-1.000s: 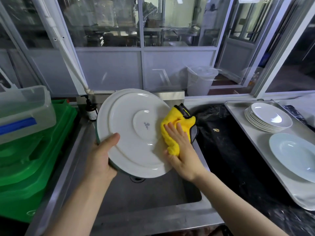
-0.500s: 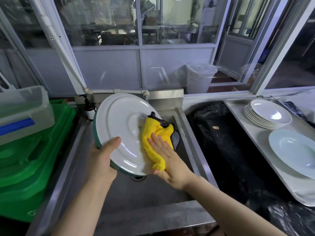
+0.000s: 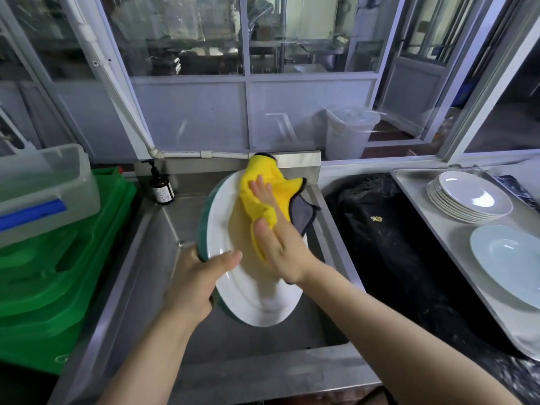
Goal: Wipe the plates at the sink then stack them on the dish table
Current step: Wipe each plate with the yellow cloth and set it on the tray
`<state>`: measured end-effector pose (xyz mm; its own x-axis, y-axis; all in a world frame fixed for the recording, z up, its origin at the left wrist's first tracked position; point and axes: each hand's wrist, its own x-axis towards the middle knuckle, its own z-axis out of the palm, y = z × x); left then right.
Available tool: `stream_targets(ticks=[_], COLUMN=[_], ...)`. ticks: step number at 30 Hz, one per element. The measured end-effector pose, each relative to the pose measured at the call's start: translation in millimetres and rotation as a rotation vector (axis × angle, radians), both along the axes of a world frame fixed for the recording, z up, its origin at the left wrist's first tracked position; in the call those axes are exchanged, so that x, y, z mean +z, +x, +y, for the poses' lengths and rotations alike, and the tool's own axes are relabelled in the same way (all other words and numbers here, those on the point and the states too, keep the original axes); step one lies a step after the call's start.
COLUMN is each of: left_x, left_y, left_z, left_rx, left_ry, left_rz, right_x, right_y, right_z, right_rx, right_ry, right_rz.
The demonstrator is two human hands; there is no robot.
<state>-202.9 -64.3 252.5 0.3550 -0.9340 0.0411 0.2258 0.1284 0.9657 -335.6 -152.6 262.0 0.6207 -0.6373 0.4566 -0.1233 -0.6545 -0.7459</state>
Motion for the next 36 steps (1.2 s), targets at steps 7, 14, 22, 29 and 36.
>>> stream_targets(ticks=[7,14,22,29,36], left_x=[1.8,1.8,7.0,9.7,7.0], left_y=[5.8,0.5,-3.4,-1.1,6.6], left_z=[-0.9,4.4,3.7,13.9,16.0], left_rx=[0.038,-0.107,-0.133,-0.159,-0.083], left_ry=[0.071,0.069,0.088,0.108,0.135], left_rz=[0.038,0.004,-0.051,-0.03,0.01], right_x=[-12.8,-4.1,-19.8,-37.7,-66.1], right_y=[1.6,2.4,7.1,-22.1,-37.6], right_z=[2.0,-27.6,-10.8,-49.1,-39.7], right_rx=[0.125,-0.174,-0.038,-0.308,-0.353], right_ry=[-0.213,-0.119,-0.366,-0.03,0.202], right_rz=[0.062,-0.021,-0.004,-0.084,-0.058])
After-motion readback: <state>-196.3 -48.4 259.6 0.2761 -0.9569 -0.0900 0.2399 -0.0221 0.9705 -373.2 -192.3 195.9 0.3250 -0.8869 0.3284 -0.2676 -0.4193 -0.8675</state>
